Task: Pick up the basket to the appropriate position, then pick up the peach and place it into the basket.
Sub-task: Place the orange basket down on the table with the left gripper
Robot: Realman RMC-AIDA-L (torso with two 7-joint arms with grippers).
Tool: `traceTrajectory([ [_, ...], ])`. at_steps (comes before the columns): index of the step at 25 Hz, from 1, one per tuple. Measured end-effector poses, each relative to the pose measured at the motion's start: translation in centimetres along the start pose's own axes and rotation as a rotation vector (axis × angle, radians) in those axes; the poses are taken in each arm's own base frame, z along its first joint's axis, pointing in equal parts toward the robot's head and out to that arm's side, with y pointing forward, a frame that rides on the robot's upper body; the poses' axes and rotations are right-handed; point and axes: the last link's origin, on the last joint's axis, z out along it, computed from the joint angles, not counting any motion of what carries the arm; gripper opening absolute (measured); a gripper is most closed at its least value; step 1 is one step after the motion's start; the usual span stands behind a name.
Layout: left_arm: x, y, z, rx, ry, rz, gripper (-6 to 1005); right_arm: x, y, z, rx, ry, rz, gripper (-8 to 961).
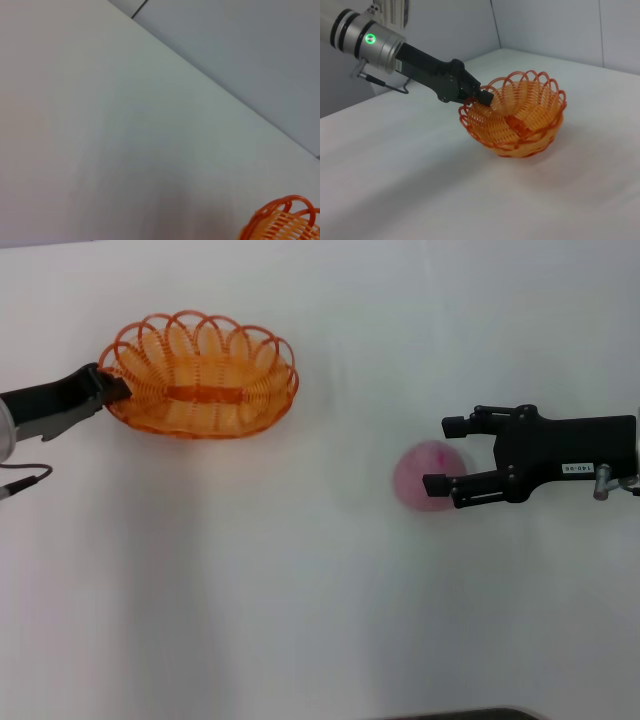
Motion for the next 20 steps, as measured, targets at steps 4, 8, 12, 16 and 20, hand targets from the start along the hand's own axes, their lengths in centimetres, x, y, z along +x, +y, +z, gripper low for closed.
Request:
traceTrajectory([
  [4,-0.2,0.2,0.0,0.01,0.015,0.005,73,-0.1,-0.1,0.0,0.003,-0.001,-0.001,946],
  [8,-0.5,-0.1,0.1,0.008,0.03,-0.016,73,-0.2,-0.2,0.0,0.005,-0.007,-0.003,946],
  [12,-0.8,-0.2,0.4,-0.002,0.031,-0.046,73,-0.3,-0.2,0.0,0.007,-0.009,-0.001,946],
  [16,-1.1,-0.2,0.7,-0.006,0.028,-0.054,73,-0.3,-0.2,-0.1,0.009,-0.011,-0.002,946],
  [20,-1.4,-0.1,1.0,-0.011,0.026,-0.062,73,-0.3,-0.3,-0.1,0.011,-0.011,-0.002,945],
])
